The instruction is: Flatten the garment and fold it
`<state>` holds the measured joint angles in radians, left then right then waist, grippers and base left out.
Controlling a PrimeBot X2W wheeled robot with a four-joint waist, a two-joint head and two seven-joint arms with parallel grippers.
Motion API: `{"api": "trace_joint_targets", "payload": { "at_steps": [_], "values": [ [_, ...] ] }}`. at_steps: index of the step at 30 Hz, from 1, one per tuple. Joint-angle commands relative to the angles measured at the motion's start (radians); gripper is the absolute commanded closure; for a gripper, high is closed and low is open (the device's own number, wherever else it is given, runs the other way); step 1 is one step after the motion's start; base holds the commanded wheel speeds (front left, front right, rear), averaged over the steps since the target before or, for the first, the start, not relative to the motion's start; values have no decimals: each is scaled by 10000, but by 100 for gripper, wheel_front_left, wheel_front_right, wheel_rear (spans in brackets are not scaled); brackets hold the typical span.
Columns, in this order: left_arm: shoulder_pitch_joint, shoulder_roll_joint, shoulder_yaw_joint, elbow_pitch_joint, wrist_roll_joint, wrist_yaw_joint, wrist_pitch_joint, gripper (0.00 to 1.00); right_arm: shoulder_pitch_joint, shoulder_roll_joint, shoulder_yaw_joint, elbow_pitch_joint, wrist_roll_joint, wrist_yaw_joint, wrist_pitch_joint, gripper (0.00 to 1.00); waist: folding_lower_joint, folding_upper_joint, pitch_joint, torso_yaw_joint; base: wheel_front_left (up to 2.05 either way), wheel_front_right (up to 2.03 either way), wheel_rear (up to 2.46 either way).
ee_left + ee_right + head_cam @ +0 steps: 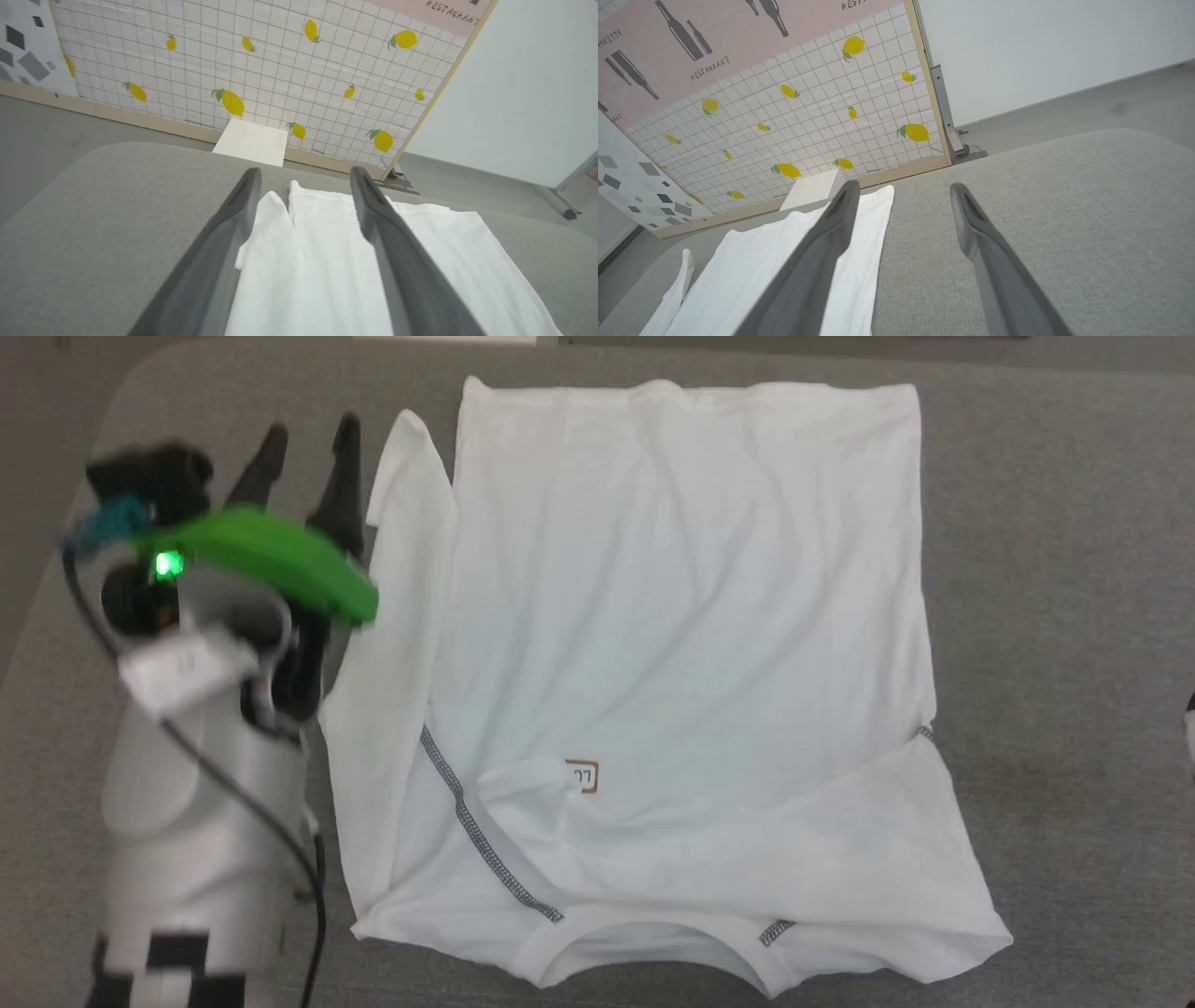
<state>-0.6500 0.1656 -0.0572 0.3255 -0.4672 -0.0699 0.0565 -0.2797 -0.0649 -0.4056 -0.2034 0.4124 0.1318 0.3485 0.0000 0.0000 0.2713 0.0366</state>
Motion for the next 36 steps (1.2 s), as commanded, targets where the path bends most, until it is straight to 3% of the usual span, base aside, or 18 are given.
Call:
{"api": "trace_joint_targets", "payload": {
  "at_steps": [1, 7, 13, 24, 25, 26, 31, 36],
  "values": [
    [-863, 83, -127, 528, -67, -54, 513, 0, -237, 42, -88, -182, -71, -11, 91, 0, 0, 0, 1242, 11, 0, 0, 0],
    [-3647, 346, -644, 2774, 195, 396, 3060, 0, -440, 98, -308, -572, -99, -11, 328, 0, 0, 0, 2335, -263, 0, 0, 0],
    [-5121, 609, -1187, 4034, 705, 917, 4961, 0, -382, 133, -497, -694, -12, -11, 319, 0, 0, 0, 2986, -506, 0, 0, 0],
    [-5279, 796, -1498, 4983, 922, 1278, 5670, 2, -277, 145, -794, -737, 279, -11, 195, 0, 0, 0, 3382, -565, 0, 0, 0],
    [-5234, 796, -1535, 5046, 930, 1265, 5694, 56, -288, 145, -804, -733, 280, -11, 192, 0, 0, 0, 3390, -550, 0, 0, 0],
    [-5190, 795, -1570, 5087, 936, 1235, 5642, 100, -304, 145, -819, -721, 274, -11, 191, 0, 0, 0, 3395, -527, 0, 0, 0],
    [-5064, 674, -1496, 5175, 731, 1060, 5104, 100, -375, 145, -878, -592, 224, -11, 179, 0, 0, 0, 3236, -368, 0, 0, 0],
    [-4905, 610, -918, 5029, 147, 843, 3796, 100, -386, 146, -773, -278, 173, -11, 67, 0, 0, 0, 2627, -208, 0, 0, 0]
  ]
}}
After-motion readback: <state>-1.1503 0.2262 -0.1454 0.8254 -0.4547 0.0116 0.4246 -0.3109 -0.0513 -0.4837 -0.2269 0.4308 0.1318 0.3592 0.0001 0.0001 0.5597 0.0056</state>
